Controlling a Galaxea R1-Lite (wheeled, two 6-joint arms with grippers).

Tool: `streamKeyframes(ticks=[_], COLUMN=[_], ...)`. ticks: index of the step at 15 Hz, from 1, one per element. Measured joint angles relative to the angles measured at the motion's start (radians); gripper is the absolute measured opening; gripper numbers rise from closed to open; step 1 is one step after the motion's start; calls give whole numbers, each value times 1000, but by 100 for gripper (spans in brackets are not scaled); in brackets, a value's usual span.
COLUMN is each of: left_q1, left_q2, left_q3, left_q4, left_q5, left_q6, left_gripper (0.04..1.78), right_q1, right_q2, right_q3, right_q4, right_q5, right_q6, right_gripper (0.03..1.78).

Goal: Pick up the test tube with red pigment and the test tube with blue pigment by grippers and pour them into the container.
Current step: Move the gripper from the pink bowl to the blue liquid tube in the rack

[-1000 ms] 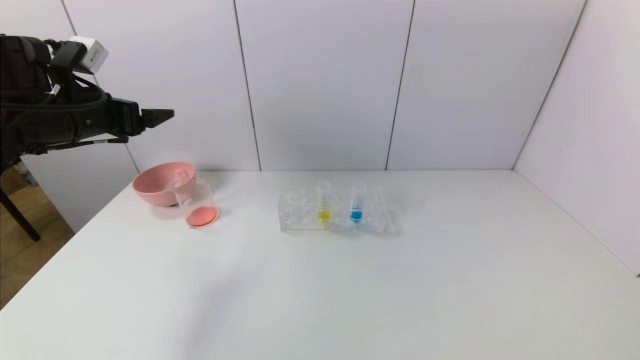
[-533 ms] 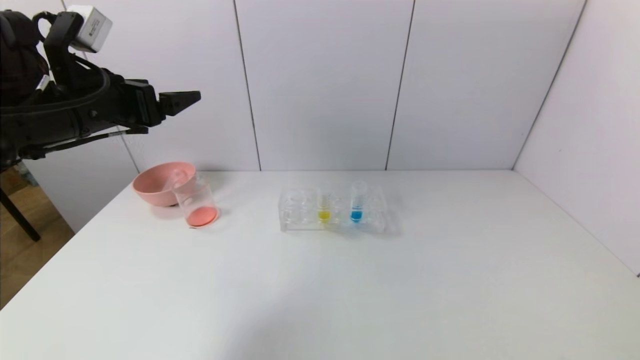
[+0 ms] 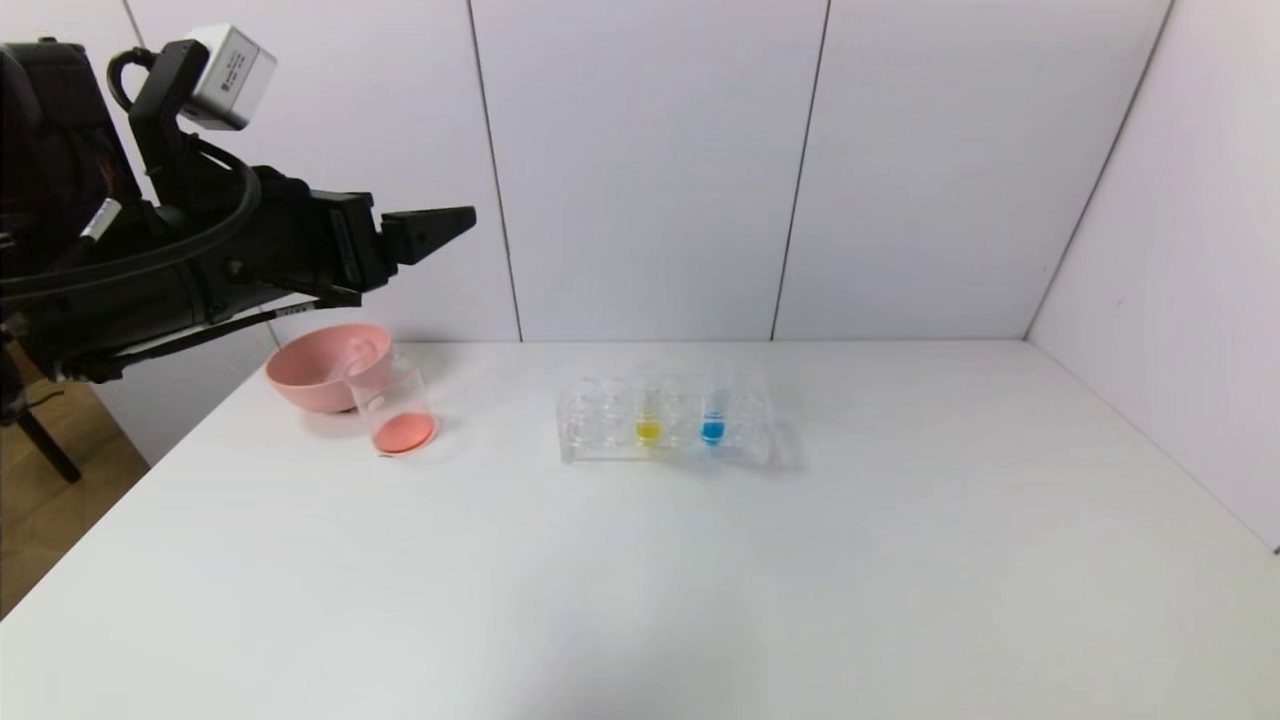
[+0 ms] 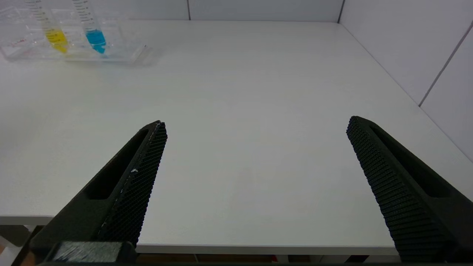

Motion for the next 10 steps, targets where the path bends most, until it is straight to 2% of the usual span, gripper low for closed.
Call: streamKeyframes(ticks=[4, 7, 10], left_q1=[-107, -215, -309], left_q2=[-9, 1, 21], left_q3=[41, 72, 112], left_q4=[1, -3, -4], left_q5=[14, 74, 96], left_q6=[-8, -8, -10], left_gripper=[176, 176, 176], right_q1=[0, 0, 0], right_q2=[0, 0, 0], right_q3=[0, 0, 0], right_q4=[0, 0, 0], right_q5=[0, 0, 0], right_q6=[0, 0, 0], right_gripper=[177, 177, 177])
